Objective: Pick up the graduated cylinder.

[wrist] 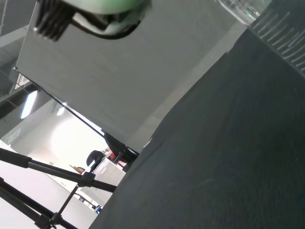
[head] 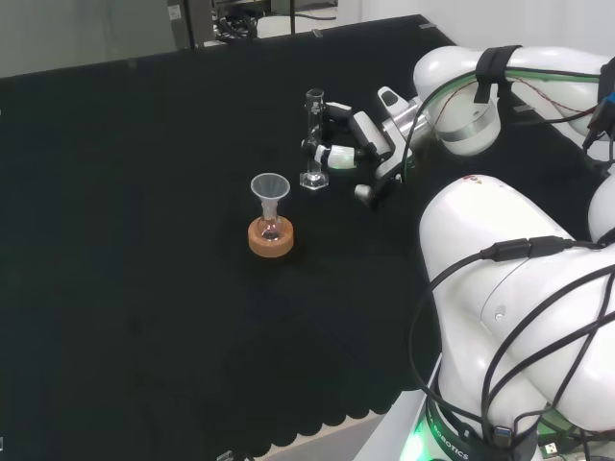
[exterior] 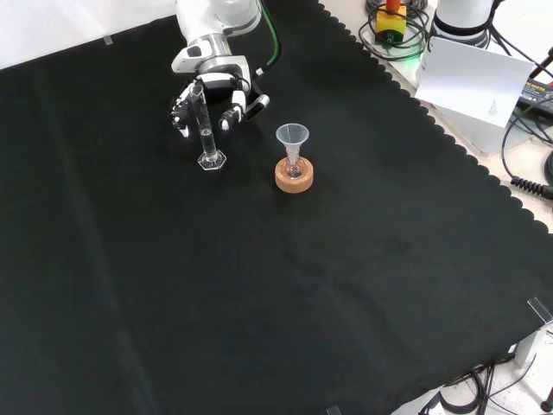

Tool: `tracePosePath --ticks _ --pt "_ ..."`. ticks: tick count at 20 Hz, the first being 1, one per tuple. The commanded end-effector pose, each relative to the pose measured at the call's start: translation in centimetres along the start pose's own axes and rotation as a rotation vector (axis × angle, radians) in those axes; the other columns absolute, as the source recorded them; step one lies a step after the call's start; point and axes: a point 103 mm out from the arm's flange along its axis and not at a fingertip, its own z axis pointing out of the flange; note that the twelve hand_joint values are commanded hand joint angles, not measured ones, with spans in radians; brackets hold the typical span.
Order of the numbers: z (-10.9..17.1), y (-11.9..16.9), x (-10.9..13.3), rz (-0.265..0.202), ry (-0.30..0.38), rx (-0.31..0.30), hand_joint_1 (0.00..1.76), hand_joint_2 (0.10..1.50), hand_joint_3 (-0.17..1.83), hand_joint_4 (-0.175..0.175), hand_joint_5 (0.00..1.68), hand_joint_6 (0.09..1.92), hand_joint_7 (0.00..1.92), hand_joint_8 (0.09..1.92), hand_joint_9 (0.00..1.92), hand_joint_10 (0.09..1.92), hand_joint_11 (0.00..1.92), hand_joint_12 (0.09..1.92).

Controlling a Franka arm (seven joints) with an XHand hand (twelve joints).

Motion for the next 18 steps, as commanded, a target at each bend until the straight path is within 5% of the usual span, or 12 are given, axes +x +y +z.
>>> tracePosePath --ticks 1,18 --pt "0.25 -0.01 -0.14 0.004 -0.002 0.004 0.96 0.64 0.59 0.007 0.7 0.19 0.67 0.54 0.95 0.38 0.67 1.17" --pt "0.32 0.05 -0.28 -0.007 0.018 -0.006 0.99 0.68 0.56 0.006 0.65 0.39 0.74 0.54 1.07 0.29 0.79 1.1"
